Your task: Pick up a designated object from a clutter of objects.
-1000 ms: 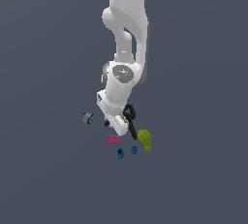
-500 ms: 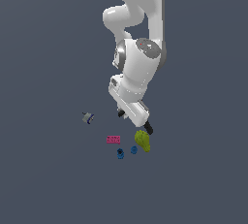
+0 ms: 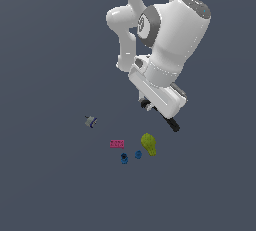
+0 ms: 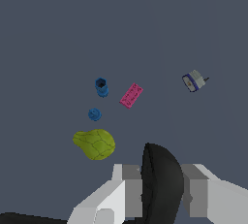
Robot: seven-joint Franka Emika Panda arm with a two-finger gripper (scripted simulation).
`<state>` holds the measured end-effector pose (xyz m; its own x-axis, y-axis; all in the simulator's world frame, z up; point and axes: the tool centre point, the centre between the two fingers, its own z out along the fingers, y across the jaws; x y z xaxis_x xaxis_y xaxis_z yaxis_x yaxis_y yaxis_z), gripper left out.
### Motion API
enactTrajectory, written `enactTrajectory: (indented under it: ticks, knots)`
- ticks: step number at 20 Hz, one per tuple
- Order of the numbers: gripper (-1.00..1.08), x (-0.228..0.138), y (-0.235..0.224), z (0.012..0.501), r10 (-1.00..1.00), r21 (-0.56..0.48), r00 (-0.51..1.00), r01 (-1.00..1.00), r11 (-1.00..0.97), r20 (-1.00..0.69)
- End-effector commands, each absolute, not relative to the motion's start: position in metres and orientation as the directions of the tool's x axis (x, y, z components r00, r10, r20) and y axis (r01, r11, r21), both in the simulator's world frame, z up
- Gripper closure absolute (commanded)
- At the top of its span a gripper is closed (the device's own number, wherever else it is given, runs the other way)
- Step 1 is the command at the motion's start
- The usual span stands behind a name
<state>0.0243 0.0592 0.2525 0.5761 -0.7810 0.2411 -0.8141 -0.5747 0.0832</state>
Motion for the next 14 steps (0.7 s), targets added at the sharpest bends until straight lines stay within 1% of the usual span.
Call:
enactTrajectory:
  ticks: [1,8,14]
  knots:
    - [1.08,0.026,0.075,0.276,-0.781,0.081,0.575,-0.815,-0.574,0.242]
    - [1.08,0.029,0.114,0.326,-0.780,0.081,0.577,-0.813,-0.576,0.241]
    - [1.08,0.032,0.136,0.352,-0.779,0.080,0.579,-0.812,-0.578,0.240]
